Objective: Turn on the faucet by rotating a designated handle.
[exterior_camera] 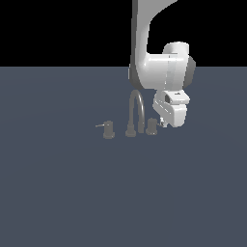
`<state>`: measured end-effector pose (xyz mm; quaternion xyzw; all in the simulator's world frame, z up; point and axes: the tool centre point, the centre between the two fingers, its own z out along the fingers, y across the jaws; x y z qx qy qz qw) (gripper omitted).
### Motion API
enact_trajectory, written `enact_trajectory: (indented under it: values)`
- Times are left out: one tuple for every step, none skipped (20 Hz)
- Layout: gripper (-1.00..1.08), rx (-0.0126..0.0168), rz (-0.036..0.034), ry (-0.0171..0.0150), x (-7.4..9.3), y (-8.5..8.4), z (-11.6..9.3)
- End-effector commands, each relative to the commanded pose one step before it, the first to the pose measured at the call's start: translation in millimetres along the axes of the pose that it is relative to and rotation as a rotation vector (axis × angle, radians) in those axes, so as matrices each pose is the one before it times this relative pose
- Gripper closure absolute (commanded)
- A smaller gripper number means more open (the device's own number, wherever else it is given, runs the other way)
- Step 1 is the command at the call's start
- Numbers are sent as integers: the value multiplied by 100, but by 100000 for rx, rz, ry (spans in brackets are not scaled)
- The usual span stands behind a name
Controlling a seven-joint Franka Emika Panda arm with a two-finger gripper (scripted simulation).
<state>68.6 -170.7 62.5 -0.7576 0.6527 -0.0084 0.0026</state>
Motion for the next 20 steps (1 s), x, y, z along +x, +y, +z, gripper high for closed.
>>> enact_trajectory:
  values:
    - [108,-571,-323,-470,-936,518,-31]
    - [108,-87,-12,-44,-284,203,-11]
    - [108,-106,-15,-53,-288,202,3]
    - [108,-87,-12,-44,-289,206,-12]
    - [108,-106,-15,-53,-293,206,1]
    - [108,-106,-15,-54,-295,207,1]
    - [108,-86,-12,-44,-297,210,-14]
    - [108,-106,-15,-54,-300,210,-1]
    - [108,-106,-15,-54,-303,211,-2]
    - [108,-86,-12,-44,-305,214,-16]
    - [108,0,0,0,0,0,0]
    - [108,441,2577,1131,2113,201,4]
    - [108,-66,-346,-153,-786,-165,-4]
    - [108,-66,-346,-153,-790,-166,-4]
    - [108,-67,-352,-156,-798,-169,-4]
    - [108,-66,-352,-156,-802,-170,-4]
    - [108,-67,-357,-159,-809,-174,-4]
    - [108,-66,-357,-160,-813,-176,-4]
    - [108,-66,-362,-163,-820,-181,-4]
    - [108,0,0,0,0,0,0]
